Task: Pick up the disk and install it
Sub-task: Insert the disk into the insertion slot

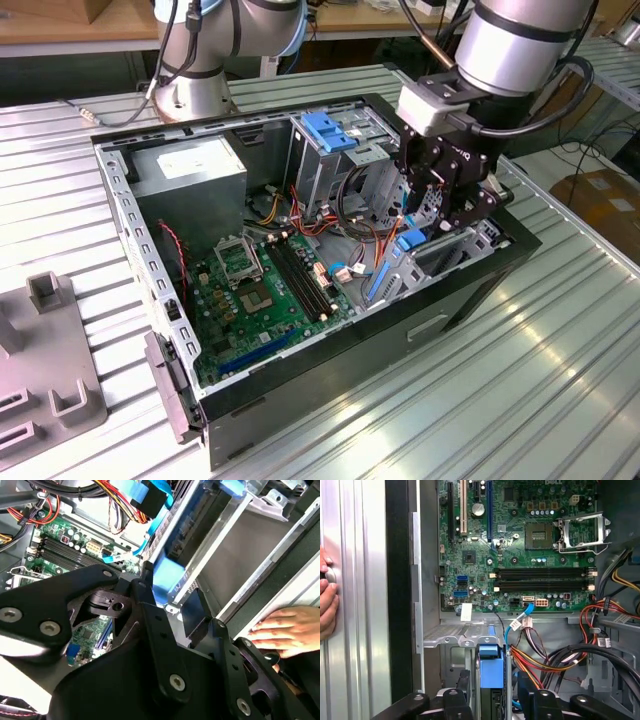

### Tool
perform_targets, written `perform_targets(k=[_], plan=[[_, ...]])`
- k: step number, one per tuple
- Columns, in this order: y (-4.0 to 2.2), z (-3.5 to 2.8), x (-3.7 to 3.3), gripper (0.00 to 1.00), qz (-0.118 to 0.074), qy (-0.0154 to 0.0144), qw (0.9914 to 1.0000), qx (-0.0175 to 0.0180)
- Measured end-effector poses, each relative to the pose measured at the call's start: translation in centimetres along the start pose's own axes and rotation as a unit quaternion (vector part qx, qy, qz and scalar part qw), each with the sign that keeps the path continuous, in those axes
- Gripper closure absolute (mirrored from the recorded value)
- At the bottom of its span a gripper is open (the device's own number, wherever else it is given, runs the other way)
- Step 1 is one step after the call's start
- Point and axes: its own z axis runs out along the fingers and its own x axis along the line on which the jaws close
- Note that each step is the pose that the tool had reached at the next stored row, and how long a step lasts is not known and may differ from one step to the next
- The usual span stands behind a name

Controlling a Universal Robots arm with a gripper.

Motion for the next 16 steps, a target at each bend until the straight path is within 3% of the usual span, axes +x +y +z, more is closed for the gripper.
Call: perform_targets(k=[3, 7, 8, 9, 16], plan=[[0.0, 0.0, 0.0, 0.51, 0.0, 0.0003, 1.0, 0.0], [0.0, 0.0, 0.0, 0.76, 0.0, 0.0006, 1.0, 0.0], [0.0, 0.0, 0.0, 0.76, 0.0, 0.0007, 1.0, 0.0], [0.0, 0.0, 0.0, 0.89, 0.0, 0.0007, 1.0, 0.0], [0.0, 0.0, 0.0, 0.9, 0.0, 0.0013, 1.0, 0.0]])
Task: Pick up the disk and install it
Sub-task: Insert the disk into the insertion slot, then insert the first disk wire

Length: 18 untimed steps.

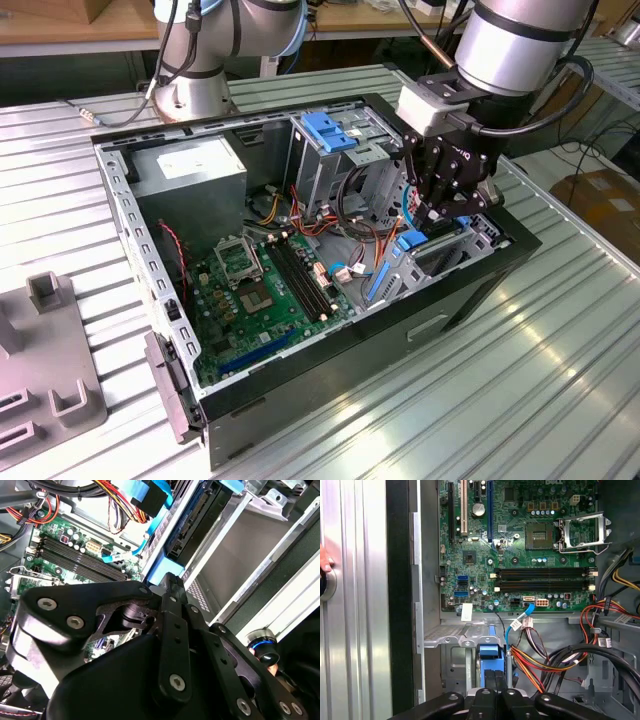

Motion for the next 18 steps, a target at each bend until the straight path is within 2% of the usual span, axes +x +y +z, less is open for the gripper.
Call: perform_targets(k=[3, 4, 5, 8, 11, 12, 13, 14, 16, 18], plan=[[0.0, 0.0, 0.0, 0.9, 0.0, 0.0002, 1.0, 0.0], [-0.5, 0.01, -0.01, 0.9, 0.0, 0.0002, 1.0, 0.0], [-1.3, 0.04, -0.03, 0.9, 0.0, 0.0002, 1.0, 0.0], [-3.19, 0.1, -0.07, 0.9, 0.0, 0.0003, 1.0, 0.0], [-4.43, 0.14, -0.1, 0.9, 0.0, 0.0003, 1.0, 0.0], [-4.86, 0.15, -0.11, 0.9, -0.006, 0.0001, 0.99998, 0.0003], [-4.88, 0.15, -0.11, 0.9, -0.027, -0.0005, 0.99963, 0.0015], [-5.29, 0.17, -0.15, 0.9, -0.051, -0.0013, 0.9987, 0.0028], [-6.12, 0.11, -0.79, 0.9, -0.051, -0.0013, 0.99869, 0.0028], [-6.37, 0.03, -1.51, 0.9, -0.051, 0.0001, 0.99869, 0.0028]])
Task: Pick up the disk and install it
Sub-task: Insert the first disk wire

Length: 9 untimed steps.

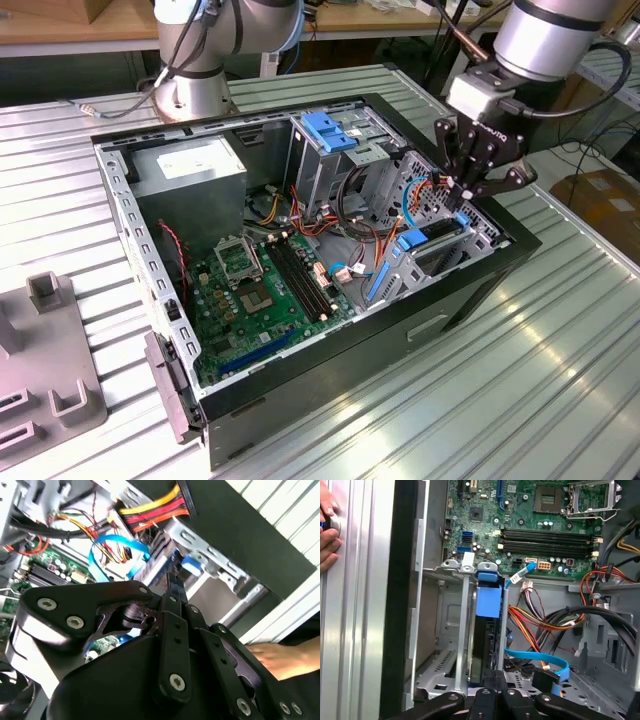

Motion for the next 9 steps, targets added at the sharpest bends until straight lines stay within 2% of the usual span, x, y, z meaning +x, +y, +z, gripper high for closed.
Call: perform_targets(k=[3, 6, 9], plan=[[-0.55, -0.13, -1.36, 0.9, 0.0, 0.0027, 1.0, -0.0002], [-1.03, -0.13, -1.45, 0.9, -0.01, 0.0026, 0.99995, 0.0003], [-1.38, -0.11, -1.42, 0.9, -0.031, 0.0016, 0.99953, 0.0014]])
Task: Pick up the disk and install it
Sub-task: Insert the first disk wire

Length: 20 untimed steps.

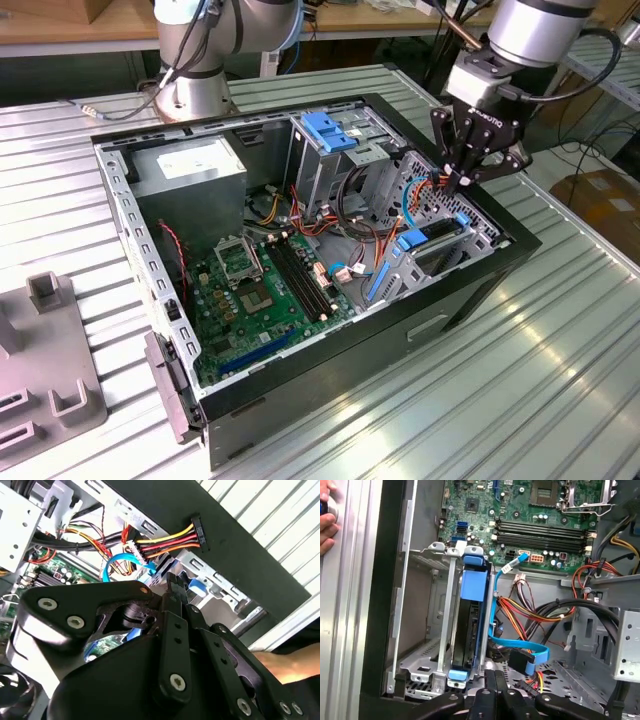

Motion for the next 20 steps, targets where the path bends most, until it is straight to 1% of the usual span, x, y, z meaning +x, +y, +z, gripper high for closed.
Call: perform_targets(k=[1, 5, 7, 9, 10, 11, 12, 14, 15, 16, 18, 20], plan=[[-0.15, -0.02, 0.02, 0.9, -0.004, -0.0003, 0.99999, 0.0003], [-0.62, -0.75, 0.09, 0.9, -0.012, -0.0007, 0.99992, 0.0008], [-0.83, -0.79, 0.09, 0.9, -0.024, -0.001, 0.99972, 0.0016], [-0.88, -0.78, 0.09, 0.9, -0.033, -0.0013, 0.99944, 0.0022], [-0.9, -0.79, 0.1, 0.9, -0.045, -0.0016, 0.99897, 0.003], [-0.91, -0.79, 0.1, 0.9, -0.061, -0.0021, 0.99813, 0.004], [-0.9, -0.79, 0.1, 0.9, -0.076, -0.0025, 0.99706, 0.005], [-0.9, -0.79, 0.1, 0.9, -0.096, -0.0031, 0.99536, 0.0062], [-0.94, -0.78, 0.11, 0.9, -0.108, -0.0035, 0.99411, 0.007], [-1.08, -0.81, -0.01, 0.9, -0.111, -0.0036, 0.99383, 0.0072], [-1.27, -0.93, -0.32, 0.9, -0.111, -0.0024, 0.99374, 0.0069], [-1.54, -1.25, -0.87, 0.9, -0.113, 0.0022, 0.9936, 0.0058]])
